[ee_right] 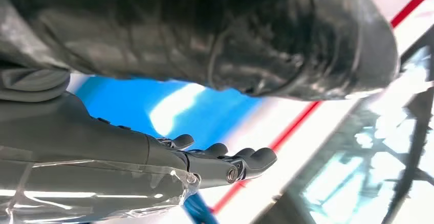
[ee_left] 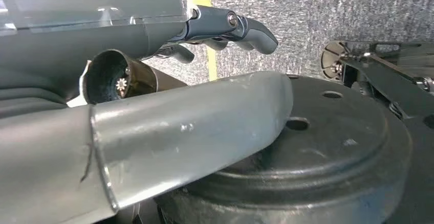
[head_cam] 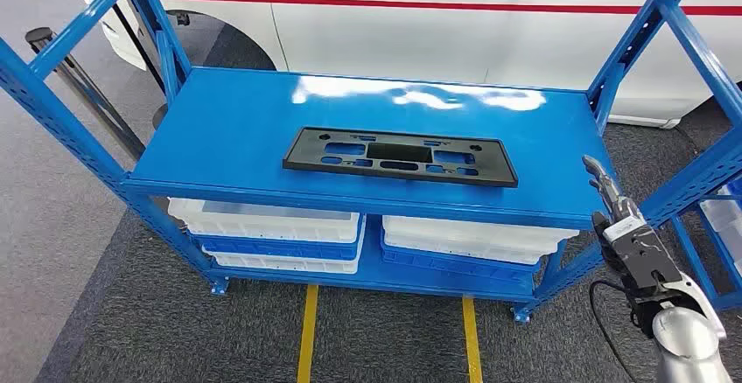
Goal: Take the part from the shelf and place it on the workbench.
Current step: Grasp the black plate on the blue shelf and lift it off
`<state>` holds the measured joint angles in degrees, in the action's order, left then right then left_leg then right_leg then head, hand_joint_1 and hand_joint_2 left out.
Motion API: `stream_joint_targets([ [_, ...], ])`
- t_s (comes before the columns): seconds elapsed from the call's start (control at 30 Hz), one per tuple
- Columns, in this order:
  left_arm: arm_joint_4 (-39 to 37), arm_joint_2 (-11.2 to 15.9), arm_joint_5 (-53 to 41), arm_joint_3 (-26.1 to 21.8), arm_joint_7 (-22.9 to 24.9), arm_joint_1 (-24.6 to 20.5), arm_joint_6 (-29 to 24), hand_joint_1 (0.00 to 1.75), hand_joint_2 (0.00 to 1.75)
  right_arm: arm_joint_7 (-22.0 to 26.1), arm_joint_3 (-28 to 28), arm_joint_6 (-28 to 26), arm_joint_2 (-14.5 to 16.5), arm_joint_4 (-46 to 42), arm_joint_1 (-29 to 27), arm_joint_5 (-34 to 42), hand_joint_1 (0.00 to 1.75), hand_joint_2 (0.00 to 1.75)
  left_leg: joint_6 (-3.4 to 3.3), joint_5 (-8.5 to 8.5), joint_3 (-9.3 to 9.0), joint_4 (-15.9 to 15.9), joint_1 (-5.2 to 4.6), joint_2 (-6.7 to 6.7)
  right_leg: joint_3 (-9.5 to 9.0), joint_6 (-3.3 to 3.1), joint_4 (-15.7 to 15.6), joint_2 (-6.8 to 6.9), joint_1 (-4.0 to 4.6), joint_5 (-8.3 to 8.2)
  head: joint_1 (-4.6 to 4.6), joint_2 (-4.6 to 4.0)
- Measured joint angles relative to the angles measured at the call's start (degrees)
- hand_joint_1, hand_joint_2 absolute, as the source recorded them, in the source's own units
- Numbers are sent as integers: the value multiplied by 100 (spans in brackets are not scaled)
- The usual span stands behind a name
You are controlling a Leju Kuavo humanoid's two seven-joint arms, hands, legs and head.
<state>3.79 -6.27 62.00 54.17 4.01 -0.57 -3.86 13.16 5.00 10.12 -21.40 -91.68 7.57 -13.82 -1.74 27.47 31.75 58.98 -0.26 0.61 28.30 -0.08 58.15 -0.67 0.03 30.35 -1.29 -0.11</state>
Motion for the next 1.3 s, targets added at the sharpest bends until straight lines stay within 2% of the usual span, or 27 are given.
stream_joint_targets([
  [0.2, -52, -2, 194, 209, 64, -21, 18, 0, 0, 12, -574, -210, -334, -496, 310, -448, 0, 0, 0, 0, 1, 0, 0, 2, -1, 0, 0, 2, 1, 0, 0, 0],
  [0.47, -62, 10, 289, 431, 167, -46, 80, 0, 0, -124, -1849, -515, -659, -659, 913, -1519, 0, 0, 2, -4, 1, 0, 0, 5, -1, 0, 2, 6, 1, 0, 0, 0],
  [0.97, -62, 108, 381, 843, 379, -70, 172, 0, 0, -652, -4176, -1036, -955, -581, 1937, -3283, 0, 0, 2, -4, 2, 0, 1, 10, 1, 0, 3, 9, 1, 0, 0, 0],
  [1.13, -62, 139, 397, 942, 438, -69, 191, 0, 0, -809, -4651, -1151, -982, -521, 2105, -3691, 0, 0, 2, -5, 2, 0, 0, 10, 1, 0, 3, 8, 0, 0, 0, 0],
  [1.3, -62, 169, 409, 987, 447, -65, 211, 0, 0, -835, -4862, -1140, -992, -481, 2167, -3703, 0, 0, -2, -2, 14, 23, -26, 14, 5, 16, -6, 9, -33, -9, 0, 0],
])
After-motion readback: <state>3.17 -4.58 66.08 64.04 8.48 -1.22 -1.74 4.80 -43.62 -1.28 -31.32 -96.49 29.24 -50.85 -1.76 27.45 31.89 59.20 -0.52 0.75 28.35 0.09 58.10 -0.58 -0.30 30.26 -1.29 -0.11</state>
